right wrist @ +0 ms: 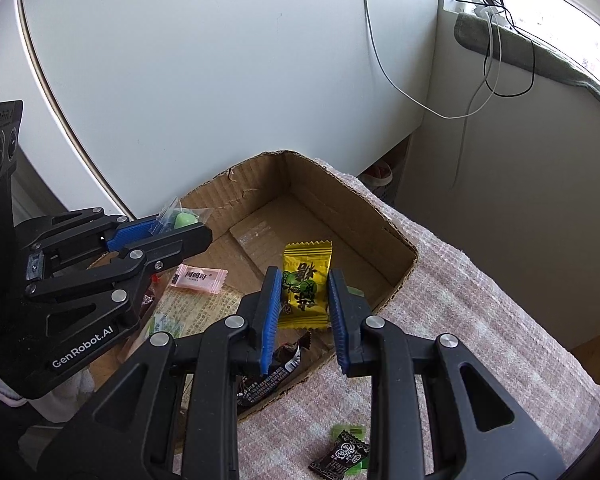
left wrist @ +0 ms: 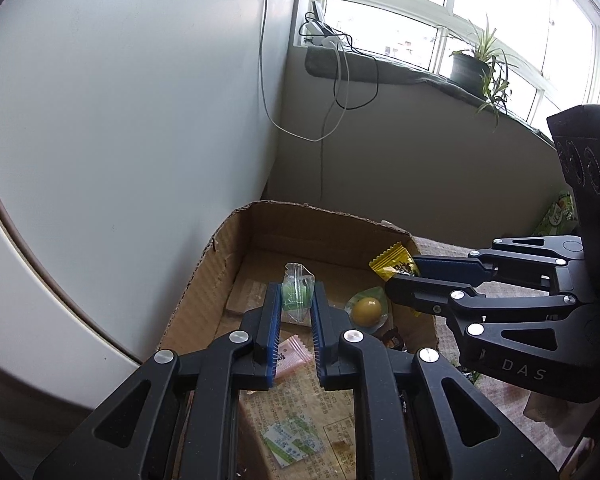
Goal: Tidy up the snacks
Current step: 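Carry the green candy and yellow packet over the cardboard box, then open both grippers inside the box to release the candies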
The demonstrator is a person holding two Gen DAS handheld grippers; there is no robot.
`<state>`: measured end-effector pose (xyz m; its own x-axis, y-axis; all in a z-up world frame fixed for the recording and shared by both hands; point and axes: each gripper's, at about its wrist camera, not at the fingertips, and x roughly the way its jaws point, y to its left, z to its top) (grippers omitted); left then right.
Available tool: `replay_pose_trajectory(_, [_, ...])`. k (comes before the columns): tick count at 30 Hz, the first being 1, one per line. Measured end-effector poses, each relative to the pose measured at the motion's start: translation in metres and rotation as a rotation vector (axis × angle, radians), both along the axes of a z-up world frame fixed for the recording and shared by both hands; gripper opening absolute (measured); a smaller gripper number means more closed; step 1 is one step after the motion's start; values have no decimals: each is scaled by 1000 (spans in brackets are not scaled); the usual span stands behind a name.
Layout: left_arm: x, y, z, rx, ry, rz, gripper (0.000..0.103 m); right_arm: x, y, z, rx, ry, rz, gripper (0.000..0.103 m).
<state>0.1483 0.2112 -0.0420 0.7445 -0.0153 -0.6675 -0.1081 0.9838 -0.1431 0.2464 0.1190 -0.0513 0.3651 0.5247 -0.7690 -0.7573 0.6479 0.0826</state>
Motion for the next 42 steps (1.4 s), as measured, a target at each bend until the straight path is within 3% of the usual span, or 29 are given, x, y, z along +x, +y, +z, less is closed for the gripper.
replay_pose_trajectory(1, [0, 0, 0, 0, -1, 2, 14, 0, 0, 0, -2, -1, -1, 25])
replay_pose_trajectory(2, [-1, 0, 0, 0, 0, 4, 20, 0, 0, 0, -5, -4, -6, 35])
replay_pose_trajectory(3, [-1, 0, 1, 1, -1, 8, 31, 1, -1, 1, -6, -14, -14, 58])
replay_pose_trajectory(5, [-3, 3, 2, 7, -5, 32, 40, 1, -5, 3, -5, -54, -43, 74])
replay_pose_trajectory(8, [-3, 8, 2, 0, -11, 58, 57, 1, -11, 7, -4, -77, -54, 88])
replay_pose_trajectory(20, [-11, 1, 12, 22, -45, 56, 59, -4, -25, 15, 11, -89, -88, 89])
replay_pose_trajectory(26, [-25, -9, 23, 50, -78, 47, 66, -15, -41, 23, 19, -102, -101, 90])
replay_pose_trajectory(42, [-54, -45, 46, 59, -132, -5, 70, -43, -117, 43, 43, -142, -171, 90])
